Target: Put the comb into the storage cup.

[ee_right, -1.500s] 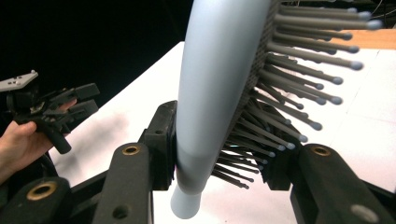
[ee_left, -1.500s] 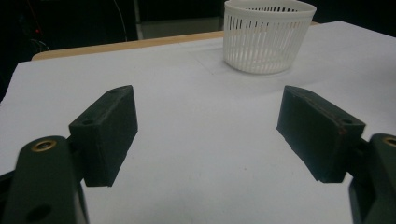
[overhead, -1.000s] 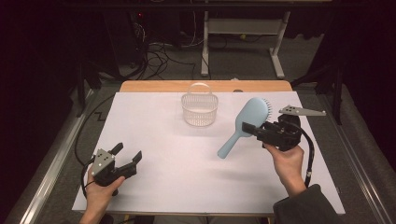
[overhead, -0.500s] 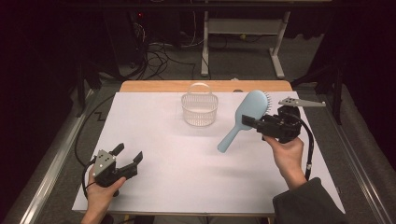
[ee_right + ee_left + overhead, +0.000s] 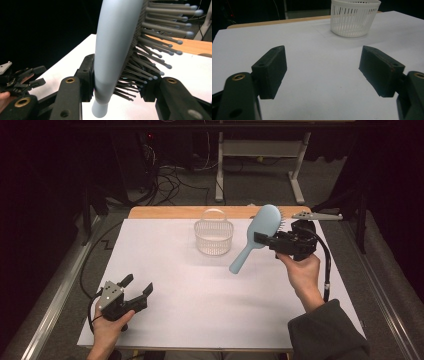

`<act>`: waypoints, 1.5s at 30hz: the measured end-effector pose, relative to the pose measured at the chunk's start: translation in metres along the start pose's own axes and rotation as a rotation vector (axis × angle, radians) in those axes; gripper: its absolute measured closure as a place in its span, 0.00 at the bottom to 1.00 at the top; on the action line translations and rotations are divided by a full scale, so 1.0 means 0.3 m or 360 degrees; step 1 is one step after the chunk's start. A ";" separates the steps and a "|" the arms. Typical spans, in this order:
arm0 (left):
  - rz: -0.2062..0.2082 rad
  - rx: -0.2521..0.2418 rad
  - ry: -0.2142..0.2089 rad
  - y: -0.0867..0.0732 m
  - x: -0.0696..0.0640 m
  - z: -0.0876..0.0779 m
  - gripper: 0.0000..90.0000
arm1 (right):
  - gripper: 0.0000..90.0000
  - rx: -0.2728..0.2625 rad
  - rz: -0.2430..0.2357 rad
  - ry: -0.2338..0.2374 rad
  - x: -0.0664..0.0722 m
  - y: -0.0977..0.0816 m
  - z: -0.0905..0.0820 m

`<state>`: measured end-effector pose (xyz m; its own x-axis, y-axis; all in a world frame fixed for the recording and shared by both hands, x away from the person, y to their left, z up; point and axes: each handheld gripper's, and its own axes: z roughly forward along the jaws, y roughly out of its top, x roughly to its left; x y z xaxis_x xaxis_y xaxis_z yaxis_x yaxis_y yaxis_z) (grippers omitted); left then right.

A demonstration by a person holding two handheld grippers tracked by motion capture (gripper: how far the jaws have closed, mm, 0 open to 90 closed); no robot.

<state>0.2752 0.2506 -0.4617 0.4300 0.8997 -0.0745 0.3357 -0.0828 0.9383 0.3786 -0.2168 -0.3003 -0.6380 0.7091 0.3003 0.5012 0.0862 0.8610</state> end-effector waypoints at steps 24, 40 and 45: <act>0.0025 0.0077 -0.0041 0.007 -0.009 0.001 0.26 | 0.62 0.0029 -0.0083 -0.0017 0.041 0.094 0.091; 0.0028 0.0099 -0.0049 0.005 -0.009 0.004 0.26 | 0.62 0.0048 -0.0079 -0.0038 0.049 0.135 0.173; 0.0018 0.0111 -0.0053 0.004 -0.008 0.008 0.26 | 0.62 0.0048 -0.0091 -0.0047 0.054 0.146 0.189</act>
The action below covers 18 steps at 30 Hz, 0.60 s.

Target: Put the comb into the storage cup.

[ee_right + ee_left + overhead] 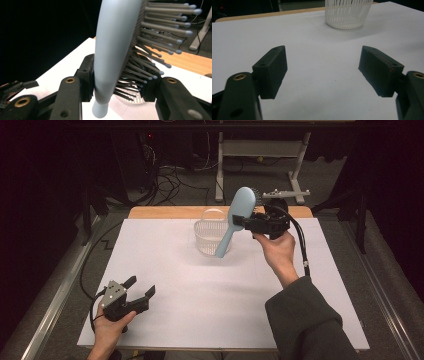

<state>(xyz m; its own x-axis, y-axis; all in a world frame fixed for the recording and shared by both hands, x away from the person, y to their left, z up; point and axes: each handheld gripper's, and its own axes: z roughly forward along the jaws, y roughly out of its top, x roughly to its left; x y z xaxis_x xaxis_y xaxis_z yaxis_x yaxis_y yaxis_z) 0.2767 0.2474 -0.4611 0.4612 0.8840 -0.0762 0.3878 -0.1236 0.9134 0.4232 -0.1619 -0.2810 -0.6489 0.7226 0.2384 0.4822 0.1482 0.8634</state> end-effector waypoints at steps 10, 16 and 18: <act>0.0000 0.0015 -0.0007 0.000 -0.001 0.004 0.26 | 0.62 0.0012 0.0017 -0.0031 -0.001 0.025 0.044; -0.0008 0.0009 -0.0006 0.000 0.000 0.005 0.27 | 0.62 0.0000 0.0044 -0.0064 -0.011 0.046 0.066; -0.0001 0.0013 -0.0007 0.000 -0.001 0.006 0.27 | 0.62 0.0006 0.0036 -0.0081 -0.012 0.053 0.075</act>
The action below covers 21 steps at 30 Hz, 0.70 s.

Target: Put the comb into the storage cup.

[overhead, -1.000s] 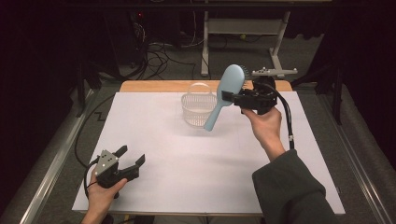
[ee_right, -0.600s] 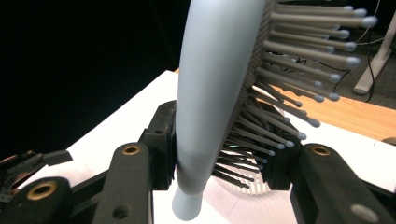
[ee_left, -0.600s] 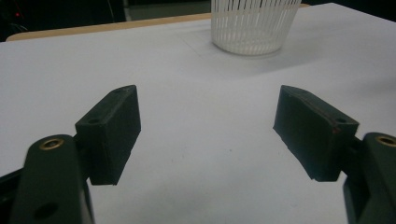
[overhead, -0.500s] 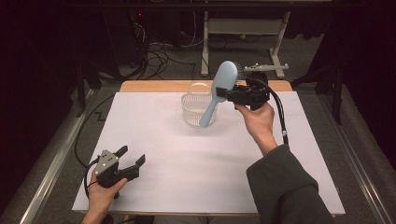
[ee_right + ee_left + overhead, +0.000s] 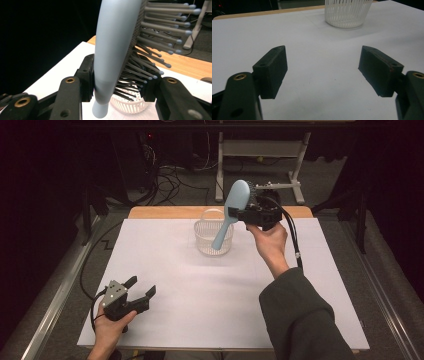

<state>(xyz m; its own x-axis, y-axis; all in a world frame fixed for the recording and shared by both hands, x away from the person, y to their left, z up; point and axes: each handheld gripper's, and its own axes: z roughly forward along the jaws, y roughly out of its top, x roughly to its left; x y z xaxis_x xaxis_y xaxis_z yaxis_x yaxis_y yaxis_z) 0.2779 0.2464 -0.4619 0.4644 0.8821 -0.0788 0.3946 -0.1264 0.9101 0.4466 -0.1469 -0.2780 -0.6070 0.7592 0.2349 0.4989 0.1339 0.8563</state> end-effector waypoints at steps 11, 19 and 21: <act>0.0006 0.0003 0.0001 0.000 -0.002 0.000 0.27 | 0.62 -0.0023 -0.0018 -0.0074 0.005 0.042 0.047; -0.0002 0.0000 0.0005 0.000 0.000 0.000 0.27 | 0.62 -0.0027 -0.0005 -0.0129 0.000 0.064 0.079; 0.0001 0.0005 0.0003 -0.001 -0.002 0.002 0.27 | 0.62 -0.0026 0.0010 -0.0130 -0.007 0.063 0.091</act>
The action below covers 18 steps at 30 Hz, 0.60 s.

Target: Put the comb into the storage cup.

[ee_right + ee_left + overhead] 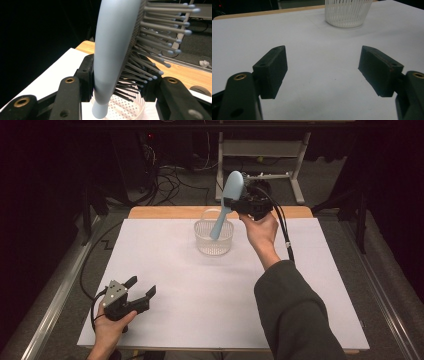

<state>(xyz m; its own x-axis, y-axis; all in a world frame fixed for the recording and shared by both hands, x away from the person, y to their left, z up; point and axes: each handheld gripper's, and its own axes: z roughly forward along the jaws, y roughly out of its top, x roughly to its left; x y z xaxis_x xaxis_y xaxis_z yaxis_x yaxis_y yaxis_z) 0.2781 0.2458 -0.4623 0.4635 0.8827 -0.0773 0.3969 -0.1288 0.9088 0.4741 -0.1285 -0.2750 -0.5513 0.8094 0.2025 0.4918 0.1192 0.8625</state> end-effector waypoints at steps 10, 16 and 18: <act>0.0016 0.0007 -0.0002 -0.001 0.001 0.003 0.27 | 0.62 0.0022 0.0046 -0.0043 -0.032 0.005 0.061; 0.0008 0.0005 -0.0004 -0.001 0.000 0.002 0.27 | 0.62 0.0031 0.0041 -0.0067 -0.025 -0.002 0.090; 0.0010 0.0012 -0.0010 -0.002 -0.001 0.003 0.27 | 0.61 0.0036 0.0030 -0.0066 -0.021 -0.007 0.103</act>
<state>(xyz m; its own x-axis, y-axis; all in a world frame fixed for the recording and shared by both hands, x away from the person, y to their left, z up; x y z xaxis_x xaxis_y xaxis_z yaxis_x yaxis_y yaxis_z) 0.2785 0.2452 -0.4632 0.4708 0.8791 -0.0745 0.4000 -0.1375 0.9061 0.4972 -0.1161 -0.2923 -0.5138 0.8345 0.1990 0.5170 0.1161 0.8481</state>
